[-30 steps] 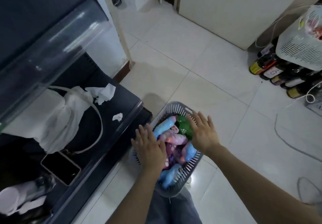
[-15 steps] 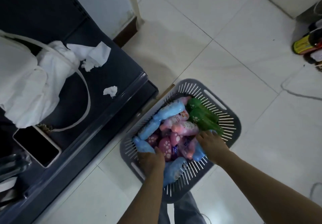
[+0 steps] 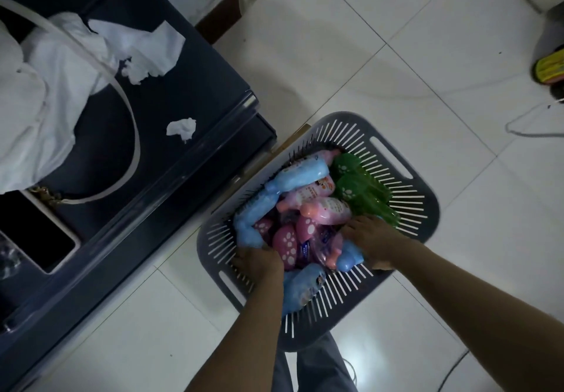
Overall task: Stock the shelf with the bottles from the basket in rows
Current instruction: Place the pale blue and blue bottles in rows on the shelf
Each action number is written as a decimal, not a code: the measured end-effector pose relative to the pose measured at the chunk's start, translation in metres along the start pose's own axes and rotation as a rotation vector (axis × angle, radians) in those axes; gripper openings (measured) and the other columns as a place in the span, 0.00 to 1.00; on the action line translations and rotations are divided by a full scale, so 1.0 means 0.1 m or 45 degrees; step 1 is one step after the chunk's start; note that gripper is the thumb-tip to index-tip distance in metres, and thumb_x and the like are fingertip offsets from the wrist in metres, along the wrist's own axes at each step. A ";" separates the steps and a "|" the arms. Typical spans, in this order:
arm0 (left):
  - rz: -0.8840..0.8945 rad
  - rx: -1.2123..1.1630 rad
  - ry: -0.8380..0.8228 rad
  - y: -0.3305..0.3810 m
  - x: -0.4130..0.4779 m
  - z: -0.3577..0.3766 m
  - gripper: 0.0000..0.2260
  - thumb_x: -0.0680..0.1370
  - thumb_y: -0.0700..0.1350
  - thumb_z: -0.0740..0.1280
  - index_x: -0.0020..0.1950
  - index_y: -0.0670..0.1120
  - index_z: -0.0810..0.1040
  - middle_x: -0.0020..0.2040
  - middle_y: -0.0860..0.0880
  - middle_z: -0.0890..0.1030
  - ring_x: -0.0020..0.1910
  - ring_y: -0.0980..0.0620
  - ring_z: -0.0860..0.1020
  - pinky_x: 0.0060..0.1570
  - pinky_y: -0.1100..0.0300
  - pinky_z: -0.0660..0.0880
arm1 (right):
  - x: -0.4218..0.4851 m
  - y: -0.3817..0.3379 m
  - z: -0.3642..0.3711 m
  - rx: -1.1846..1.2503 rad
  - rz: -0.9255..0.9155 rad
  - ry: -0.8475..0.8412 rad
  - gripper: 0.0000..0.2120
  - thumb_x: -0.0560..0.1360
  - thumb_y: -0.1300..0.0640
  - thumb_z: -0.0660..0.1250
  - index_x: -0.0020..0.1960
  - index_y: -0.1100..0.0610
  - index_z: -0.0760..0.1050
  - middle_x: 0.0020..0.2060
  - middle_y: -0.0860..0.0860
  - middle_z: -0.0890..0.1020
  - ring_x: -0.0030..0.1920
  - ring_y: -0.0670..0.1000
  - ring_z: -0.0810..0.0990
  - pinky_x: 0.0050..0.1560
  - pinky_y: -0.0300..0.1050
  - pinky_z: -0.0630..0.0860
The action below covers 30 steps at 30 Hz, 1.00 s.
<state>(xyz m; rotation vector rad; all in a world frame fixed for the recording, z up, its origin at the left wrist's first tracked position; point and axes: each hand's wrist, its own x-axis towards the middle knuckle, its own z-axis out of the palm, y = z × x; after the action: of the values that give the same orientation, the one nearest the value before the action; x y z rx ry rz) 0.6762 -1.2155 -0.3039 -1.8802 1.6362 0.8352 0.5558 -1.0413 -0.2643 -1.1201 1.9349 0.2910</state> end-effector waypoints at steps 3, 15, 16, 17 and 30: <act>0.439 0.126 -0.010 0.02 0.06 0.05 0.23 0.78 0.40 0.62 0.71 0.36 0.64 0.70 0.38 0.66 0.69 0.41 0.65 0.67 0.55 0.59 | -0.01 0.00 -0.08 0.054 -0.002 -0.039 0.25 0.70 0.57 0.68 0.66 0.54 0.66 0.62 0.52 0.72 0.62 0.54 0.70 0.61 0.46 0.68; 0.541 0.086 -0.331 -0.08 0.33 -0.20 0.37 0.69 0.49 0.76 0.68 0.33 0.61 0.64 0.38 0.71 0.61 0.41 0.72 0.54 0.60 0.69 | -0.02 -0.03 -0.21 0.328 0.022 -0.053 0.29 0.63 0.51 0.74 0.63 0.49 0.71 0.59 0.49 0.74 0.59 0.52 0.71 0.57 0.42 0.70; 0.513 0.039 -0.347 -0.08 0.32 -0.20 0.38 0.68 0.46 0.77 0.68 0.33 0.60 0.63 0.38 0.71 0.60 0.42 0.73 0.50 0.62 0.68 | -0.01 -0.05 -0.21 0.420 0.043 -0.049 0.29 0.62 0.50 0.74 0.62 0.48 0.72 0.57 0.49 0.75 0.57 0.52 0.72 0.55 0.42 0.72; 0.477 0.054 -0.338 -0.07 0.31 -0.21 0.38 0.67 0.45 0.77 0.67 0.34 0.60 0.61 0.39 0.72 0.58 0.42 0.74 0.48 0.62 0.67 | -0.01 -0.07 -0.22 0.526 0.072 -0.053 0.29 0.62 0.49 0.75 0.61 0.48 0.72 0.55 0.49 0.76 0.55 0.52 0.74 0.54 0.43 0.73; 0.542 -0.265 -0.394 -0.06 -0.54 -0.65 0.33 0.60 0.57 0.79 0.59 0.43 0.74 0.54 0.48 0.79 0.53 0.49 0.78 0.50 0.57 0.75 | -0.45 -0.62 -0.49 2.226 0.339 0.112 0.37 0.52 0.47 0.79 0.58 0.57 0.74 0.51 0.58 0.83 0.51 0.60 0.82 0.58 0.60 0.75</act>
<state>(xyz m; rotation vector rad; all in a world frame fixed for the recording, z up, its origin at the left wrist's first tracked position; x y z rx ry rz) 0.6851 -1.2252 -0.2206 -1.4450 1.8257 1.4419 0.5882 -1.0776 -0.1871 0.3039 1.5218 -1.1402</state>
